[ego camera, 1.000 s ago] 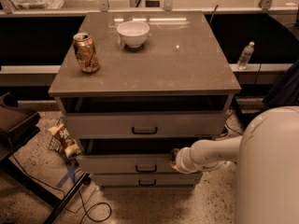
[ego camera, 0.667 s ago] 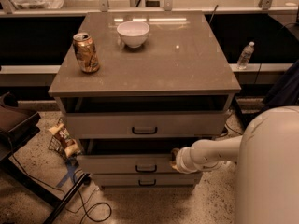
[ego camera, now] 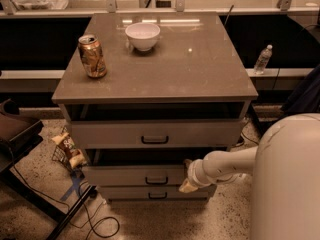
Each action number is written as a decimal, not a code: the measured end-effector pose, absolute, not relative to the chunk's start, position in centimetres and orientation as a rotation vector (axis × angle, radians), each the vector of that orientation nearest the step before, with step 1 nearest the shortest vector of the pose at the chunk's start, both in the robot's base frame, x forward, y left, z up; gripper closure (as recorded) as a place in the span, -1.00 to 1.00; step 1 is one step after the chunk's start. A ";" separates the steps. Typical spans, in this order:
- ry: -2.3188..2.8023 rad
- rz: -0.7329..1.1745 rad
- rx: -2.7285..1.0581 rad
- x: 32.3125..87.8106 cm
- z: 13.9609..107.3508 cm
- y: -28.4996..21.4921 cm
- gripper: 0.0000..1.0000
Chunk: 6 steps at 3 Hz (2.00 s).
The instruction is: Open middle drawer
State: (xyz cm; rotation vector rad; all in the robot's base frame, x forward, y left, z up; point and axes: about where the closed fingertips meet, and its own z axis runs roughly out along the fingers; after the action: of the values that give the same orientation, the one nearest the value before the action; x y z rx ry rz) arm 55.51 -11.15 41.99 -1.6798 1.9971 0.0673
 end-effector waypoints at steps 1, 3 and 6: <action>1.997 0.069 -1.681 55.5 41.9 -11.1 -1.00; 1.997 0.072 -1.683 55.4 41.8 -11.0 -0.63; 2.180 0.046 -1.624 49.6 42.5 -12.7 0.77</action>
Offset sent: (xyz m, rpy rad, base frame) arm -0.0003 0.0006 -0.0005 0.0003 0.0011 0.0011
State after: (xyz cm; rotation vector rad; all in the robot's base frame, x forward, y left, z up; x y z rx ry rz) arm 49.65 -12.72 42.47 -1.6235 2.1803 0.0456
